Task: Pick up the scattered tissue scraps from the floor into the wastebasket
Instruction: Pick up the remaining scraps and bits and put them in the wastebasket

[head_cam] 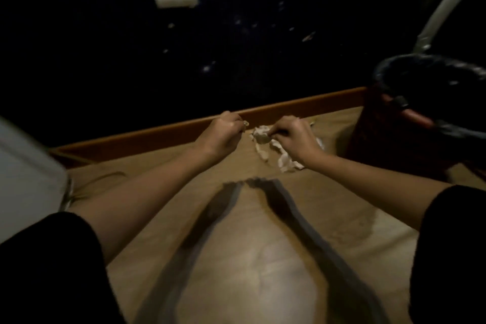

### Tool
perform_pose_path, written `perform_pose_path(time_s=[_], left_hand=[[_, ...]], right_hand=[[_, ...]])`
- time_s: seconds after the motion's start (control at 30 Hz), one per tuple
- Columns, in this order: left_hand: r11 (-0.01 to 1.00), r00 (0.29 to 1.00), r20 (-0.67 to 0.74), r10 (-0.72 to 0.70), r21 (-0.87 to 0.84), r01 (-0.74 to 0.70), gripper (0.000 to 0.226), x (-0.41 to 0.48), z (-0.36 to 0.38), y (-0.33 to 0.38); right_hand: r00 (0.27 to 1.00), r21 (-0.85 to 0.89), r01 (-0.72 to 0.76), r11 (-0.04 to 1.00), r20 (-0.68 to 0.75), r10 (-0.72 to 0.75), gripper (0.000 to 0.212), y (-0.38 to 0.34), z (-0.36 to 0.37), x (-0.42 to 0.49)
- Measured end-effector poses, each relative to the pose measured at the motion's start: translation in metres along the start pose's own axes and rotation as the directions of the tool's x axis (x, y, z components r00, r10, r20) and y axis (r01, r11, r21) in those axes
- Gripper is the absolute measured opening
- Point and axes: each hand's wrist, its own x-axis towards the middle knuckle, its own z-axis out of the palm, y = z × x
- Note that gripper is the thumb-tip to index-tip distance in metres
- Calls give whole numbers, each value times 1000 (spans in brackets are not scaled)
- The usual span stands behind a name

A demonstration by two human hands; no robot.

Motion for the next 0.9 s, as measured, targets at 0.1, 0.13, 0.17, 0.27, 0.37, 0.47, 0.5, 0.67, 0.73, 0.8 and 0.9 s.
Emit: perform_pose_path(time_s=[0.1,0.13,0.17,0.27,0.37,0.47,0.5,0.67,0.73,0.8,0.9], left_hand=[[995,995,-70,77,-59,-81,11,94,-2,52],[990,990,-100,103,-86,-112,12,125,-2,74],[984,985,-126,120,-119,-135,12,156,-2,97],[949,976,-156,154,-250,-190,14,232,6,172],[902,985,-83,154,-396,-174,18,284,25,238],[913,951,165,263,-361,-190,12,311,54,273],[929,917,280,284,-315,-192,13,314,64,277],[957,875,426,232,-262,-127,37,316,80,253],[960,917,338,213,-247,-133,36,315,71,227],[960,956,230,182,-251,-122,32,310,59,194],[976,961,233,150,-192,-106,23,295,64,125]], right_hand=[[973,-32,-95,995,-216,86,9,33,-86,5],[953,-42,-121,992,-283,105,10,47,-115,4],[929,-51,-156,986,-347,129,11,63,-144,2],[846,-91,-273,958,-496,194,11,116,-212,-8],[804,-90,-363,927,-533,263,6,166,-244,-26],[838,-90,-451,888,-385,387,8,205,-250,-40],[843,-92,-496,863,-291,453,11,214,-250,-43],[754,-185,-639,747,39,655,24,223,-261,-22],[765,-195,-637,746,-40,643,24,204,-259,4],[822,-109,-560,822,-198,534,24,175,-244,31],[895,-29,-300,953,-355,271,16,131,-192,68]])
